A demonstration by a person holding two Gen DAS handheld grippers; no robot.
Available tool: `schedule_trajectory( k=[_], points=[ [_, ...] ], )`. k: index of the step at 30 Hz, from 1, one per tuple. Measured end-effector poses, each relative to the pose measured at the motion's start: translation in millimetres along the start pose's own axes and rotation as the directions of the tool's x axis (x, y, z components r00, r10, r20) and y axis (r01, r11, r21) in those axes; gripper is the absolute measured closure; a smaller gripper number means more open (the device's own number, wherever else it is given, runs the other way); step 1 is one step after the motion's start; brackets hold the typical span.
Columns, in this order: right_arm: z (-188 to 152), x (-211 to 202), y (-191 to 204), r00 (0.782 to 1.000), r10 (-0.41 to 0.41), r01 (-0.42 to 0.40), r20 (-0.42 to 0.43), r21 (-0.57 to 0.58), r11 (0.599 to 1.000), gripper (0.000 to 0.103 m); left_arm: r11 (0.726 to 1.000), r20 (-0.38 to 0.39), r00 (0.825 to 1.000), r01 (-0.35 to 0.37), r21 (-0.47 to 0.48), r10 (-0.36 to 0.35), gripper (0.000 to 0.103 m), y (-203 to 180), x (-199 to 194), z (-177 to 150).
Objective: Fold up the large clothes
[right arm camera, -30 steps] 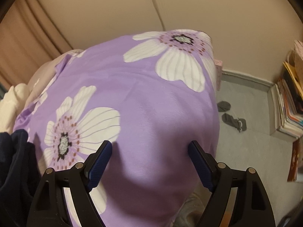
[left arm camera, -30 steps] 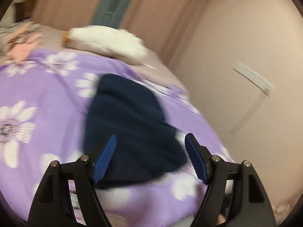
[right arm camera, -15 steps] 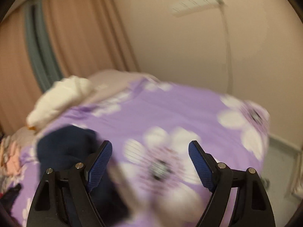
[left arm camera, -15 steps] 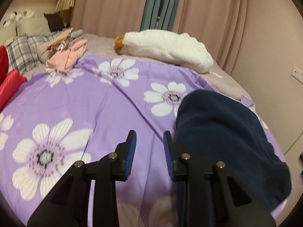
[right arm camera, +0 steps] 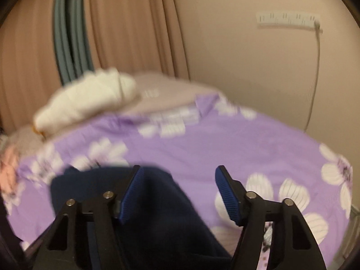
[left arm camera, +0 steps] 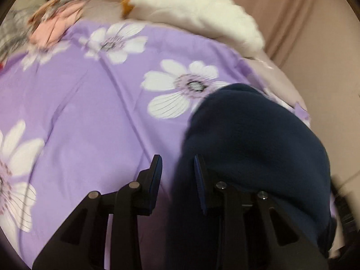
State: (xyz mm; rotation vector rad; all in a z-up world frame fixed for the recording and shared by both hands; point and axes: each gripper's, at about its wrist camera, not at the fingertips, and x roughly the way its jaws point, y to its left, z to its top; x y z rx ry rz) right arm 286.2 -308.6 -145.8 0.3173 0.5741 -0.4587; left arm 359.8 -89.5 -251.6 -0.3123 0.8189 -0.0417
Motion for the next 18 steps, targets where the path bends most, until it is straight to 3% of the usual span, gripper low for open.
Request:
schedule_trajectory(
  k=[2,4,6,10,18],
  points=[
    [-11,35,-8,0.990,-0.005,0.008,-0.144,0.020,1.000,0.048,1.000,0.017,1.000,-0.005,-0.004,0.005,0.072,4,9,-4],
    [-13,51,-30,0.972,0.073,-0.046,-0.224,0.127,0.991,0.050,0.997,-0.040,0.998,0.042,-0.060,-0.044,0.072,10,22,-2],
    [-16,54,-43,0.970,0.061,-0.019,-0.236,0.178,0.984,0.050,0.995,-0.066,0.996,0.054,-0.083,-0.059,0.069,12,27,-3],
    [-20,50,-35,0.973,0.005,0.022,-0.232,0.117,0.993,0.050,1.000,-0.042,0.999,0.002,-0.021,-0.003,0.070,0,20,-3],
    [-20,58,-45,0.965,0.063,-0.018,-0.254,0.175,0.984,0.050,0.999,-0.035,0.999,-0.033,0.015,0.033,0.071,-5,25,-2]
  ],
)
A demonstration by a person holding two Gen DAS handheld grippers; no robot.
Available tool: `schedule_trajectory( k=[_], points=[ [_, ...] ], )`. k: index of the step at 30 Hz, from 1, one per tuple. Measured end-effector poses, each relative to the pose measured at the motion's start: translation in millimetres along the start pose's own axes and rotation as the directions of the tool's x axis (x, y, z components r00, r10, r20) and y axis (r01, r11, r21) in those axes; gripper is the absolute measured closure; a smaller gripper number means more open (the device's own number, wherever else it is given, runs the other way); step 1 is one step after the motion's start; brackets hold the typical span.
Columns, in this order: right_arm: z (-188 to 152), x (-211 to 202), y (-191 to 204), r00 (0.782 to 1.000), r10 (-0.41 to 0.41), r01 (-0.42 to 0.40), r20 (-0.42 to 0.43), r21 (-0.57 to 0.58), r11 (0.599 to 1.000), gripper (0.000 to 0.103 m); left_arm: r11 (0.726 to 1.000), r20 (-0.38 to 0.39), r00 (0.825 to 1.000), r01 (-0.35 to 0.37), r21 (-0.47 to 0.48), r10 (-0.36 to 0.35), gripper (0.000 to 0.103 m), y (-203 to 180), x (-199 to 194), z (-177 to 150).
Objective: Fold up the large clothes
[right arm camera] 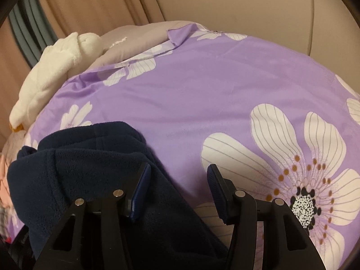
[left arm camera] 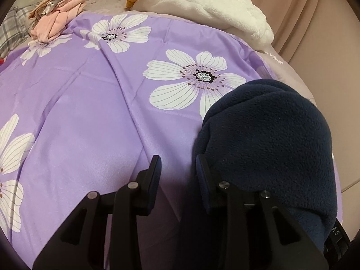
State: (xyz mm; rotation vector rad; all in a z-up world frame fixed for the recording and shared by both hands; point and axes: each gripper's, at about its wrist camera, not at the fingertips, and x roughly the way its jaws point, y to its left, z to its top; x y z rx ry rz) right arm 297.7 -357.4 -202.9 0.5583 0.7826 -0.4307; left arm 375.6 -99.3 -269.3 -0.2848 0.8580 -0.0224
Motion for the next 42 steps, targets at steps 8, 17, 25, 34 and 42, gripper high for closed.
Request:
schedule_trajectory(
  k=[8,17,25,34,42],
  points=[
    [0,-5,-8,0.993,0.120,-0.120,-0.014,0.045,0.992,0.048,0.995,-0.041,0.995,0.091,-0.044,-0.093,0.069,17,-5,3],
    [1,-63,-62,0.933,0.356,-0.354,-0.052,0.045,0.934,0.016,0.927,0.005,0.933,0.359,-0.108,-0.361,0.027,86,-101,-15],
    [-24,-63,-87,0.845,0.516,-0.506,-0.140,0.104,0.856,0.007,0.893,-0.093,0.890,0.436,-0.107,-0.446,0.011,79,-92,-48],
    [-48,-32,-59,0.702,0.626,-0.621,-0.340,0.137,0.772,0.007,0.758,-0.245,0.721,0.643,-0.111,-0.648,0.003,31,-63,-52],
    [-54,-13,-57,0.667,0.667,-0.645,-0.331,0.192,0.740,0.007,0.797,-0.215,0.768,0.591,-0.125,-0.603,0.004,14,-33,-57]
  ],
)
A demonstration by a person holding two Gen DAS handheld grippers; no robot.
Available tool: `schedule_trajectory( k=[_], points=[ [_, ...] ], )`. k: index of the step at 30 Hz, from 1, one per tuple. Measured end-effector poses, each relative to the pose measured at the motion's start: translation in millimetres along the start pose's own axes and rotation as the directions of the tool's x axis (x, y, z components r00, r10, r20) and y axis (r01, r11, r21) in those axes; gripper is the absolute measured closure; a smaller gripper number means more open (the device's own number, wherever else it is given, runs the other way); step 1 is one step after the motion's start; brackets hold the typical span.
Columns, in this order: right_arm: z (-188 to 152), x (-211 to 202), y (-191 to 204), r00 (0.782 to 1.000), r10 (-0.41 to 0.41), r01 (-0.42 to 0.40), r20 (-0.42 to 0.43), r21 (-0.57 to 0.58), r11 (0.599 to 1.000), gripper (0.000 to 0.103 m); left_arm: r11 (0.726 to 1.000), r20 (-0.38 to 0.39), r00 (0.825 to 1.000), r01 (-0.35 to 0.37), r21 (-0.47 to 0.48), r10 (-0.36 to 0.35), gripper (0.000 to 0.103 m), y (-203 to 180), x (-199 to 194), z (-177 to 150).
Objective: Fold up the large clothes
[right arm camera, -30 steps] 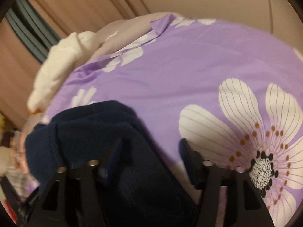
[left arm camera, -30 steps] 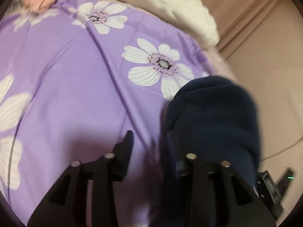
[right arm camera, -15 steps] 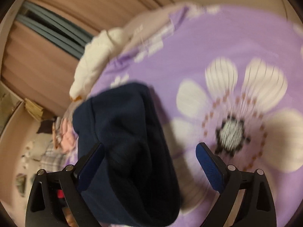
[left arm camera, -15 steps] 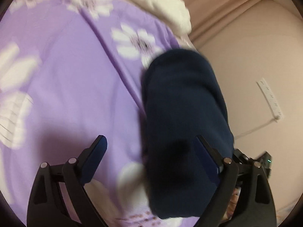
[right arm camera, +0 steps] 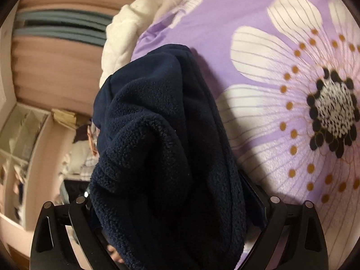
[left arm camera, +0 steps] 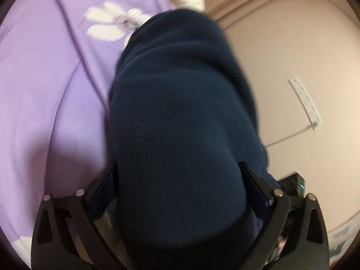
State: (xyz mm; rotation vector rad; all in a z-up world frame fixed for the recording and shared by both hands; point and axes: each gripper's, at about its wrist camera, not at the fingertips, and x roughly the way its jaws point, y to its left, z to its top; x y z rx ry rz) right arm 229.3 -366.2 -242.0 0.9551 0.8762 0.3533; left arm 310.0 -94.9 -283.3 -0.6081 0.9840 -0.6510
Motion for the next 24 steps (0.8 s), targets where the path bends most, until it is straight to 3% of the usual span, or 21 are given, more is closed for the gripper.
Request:
schedule_trajectory(
  k=[2,16,19,24],
  points=[
    [-4,3,8,0.999,-0.031,0.033,0.032,-0.036,0.999,0.007,1.000,0.007,1.000,0.014,-0.020,-0.014,0.006,5,-1,2],
    [-3,-5,8,0.987,-0.086,0.104,0.136,-0.135,0.985,0.016,0.995,0.065,0.995,-0.083,0.055,0.080,0.010,-13,-9,-11],
    [-4,-8,10,0.987,-0.074,0.097,0.144,-0.160,0.982,0.025,0.996,0.064,0.995,-0.078,0.050,0.074,0.010,-8,-8,-12],
    [1,-4,9,0.987,-0.065,0.088,0.148,-0.156,0.984,0.026,0.996,0.065,0.995,-0.073,0.050,0.070,0.010,-3,-6,-12]
  ],
)
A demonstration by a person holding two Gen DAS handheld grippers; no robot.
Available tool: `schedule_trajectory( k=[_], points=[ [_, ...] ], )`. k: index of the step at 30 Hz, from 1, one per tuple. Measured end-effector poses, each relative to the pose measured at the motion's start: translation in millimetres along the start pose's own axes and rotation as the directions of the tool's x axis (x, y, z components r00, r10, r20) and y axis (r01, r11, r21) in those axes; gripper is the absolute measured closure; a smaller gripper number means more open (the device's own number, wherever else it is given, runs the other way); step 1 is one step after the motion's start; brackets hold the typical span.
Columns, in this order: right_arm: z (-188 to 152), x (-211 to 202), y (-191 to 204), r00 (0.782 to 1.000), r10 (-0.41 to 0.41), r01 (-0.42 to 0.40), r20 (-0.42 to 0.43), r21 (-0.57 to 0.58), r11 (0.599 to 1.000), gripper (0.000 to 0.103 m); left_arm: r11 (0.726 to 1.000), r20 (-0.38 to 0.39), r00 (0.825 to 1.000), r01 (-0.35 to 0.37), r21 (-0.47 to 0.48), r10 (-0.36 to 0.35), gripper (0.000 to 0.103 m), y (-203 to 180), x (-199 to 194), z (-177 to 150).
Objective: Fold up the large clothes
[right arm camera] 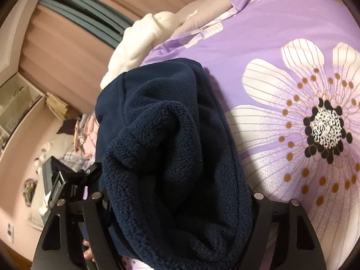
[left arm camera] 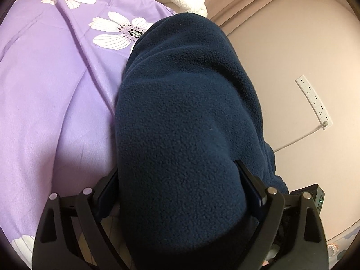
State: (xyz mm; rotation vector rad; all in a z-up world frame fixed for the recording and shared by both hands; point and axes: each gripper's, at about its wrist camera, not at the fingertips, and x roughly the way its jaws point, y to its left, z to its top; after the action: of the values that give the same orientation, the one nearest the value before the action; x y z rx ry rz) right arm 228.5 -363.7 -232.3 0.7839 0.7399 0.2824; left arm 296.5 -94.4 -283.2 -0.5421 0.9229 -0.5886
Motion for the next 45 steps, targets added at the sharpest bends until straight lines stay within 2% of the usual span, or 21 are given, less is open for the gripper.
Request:
schedule_trajectory(
  k=[4,7,11,14,18,20,23,26,31,35,40,45],
  points=[
    [-2,-5,-3,1.000,0.013,-0.013,-0.008,-0.002,1.000,0.027,1.000,0.000,1.000,0.013,-0.004,-0.013,0.010,3,1,0],
    [-2,-4,-6,0.997,0.073,-0.073,-0.024,0.018,0.997,0.039,1.000,0.003,1.000,0.014,-0.007,-0.014,0.012,3,-3,-3],
    [-1,-5,-4,0.993,0.111,-0.111,-0.036,0.008,0.994,0.049,1.000,0.000,1.000,0.008,0.002,-0.008,0.014,3,-7,-6],
    [-2,-3,-9,0.987,0.157,-0.156,-0.039,0.045,0.987,0.049,1.000,0.001,1.000,0.010,0.002,-0.010,0.014,2,-7,-6],
    [-2,-7,-4,0.986,0.165,-0.164,-0.036,0.035,0.986,0.052,1.000,-0.001,1.000,0.003,-0.012,-0.003,0.017,-3,-10,-5],
    [0,-11,-1,0.983,0.180,-0.179,-0.028,0.028,0.983,0.058,1.000,0.000,1.000,0.004,-0.007,-0.004,0.019,-6,-13,-3],
    [2,-14,3,0.981,0.191,-0.191,-0.025,0.024,0.981,0.059,1.000,0.003,1.000,0.002,0.019,-0.002,0.022,-11,-18,-1],
    [3,-13,5,0.978,0.206,-0.205,-0.024,0.035,0.978,0.059,1.000,0.000,1.000,0.019,-0.001,-0.019,0.023,-10,-21,2],
    [7,-25,24,0.977,0.211,-0.211,0.022,-0.033,0.977,0.059,1.000,0.031,0.999,0.022,0.014,-0.023,0.023,-22,-37,7],
    [7,-36,36,0.957,0.286,-0.284,0.043,-0.034,0.958,0.059,0.999,0.068,0.997,0.033,0.030,-0.035,0.024,-34,-61,13],
    [6,-44,68,0.942,0.329,-0.319,0.072,-0.120,0.940,0.059,0.997,0.171,0.985,0.025,0.069,-0.036,0.024,-42,-102,16],
    [2,-45,102,0.925,0.374,-0.357,0.075,-0.174,0.918,0.059,0.993,0.245,0.970,-0.020,0.113,-0.009,0.024,-50,-140,19]
  ],
)
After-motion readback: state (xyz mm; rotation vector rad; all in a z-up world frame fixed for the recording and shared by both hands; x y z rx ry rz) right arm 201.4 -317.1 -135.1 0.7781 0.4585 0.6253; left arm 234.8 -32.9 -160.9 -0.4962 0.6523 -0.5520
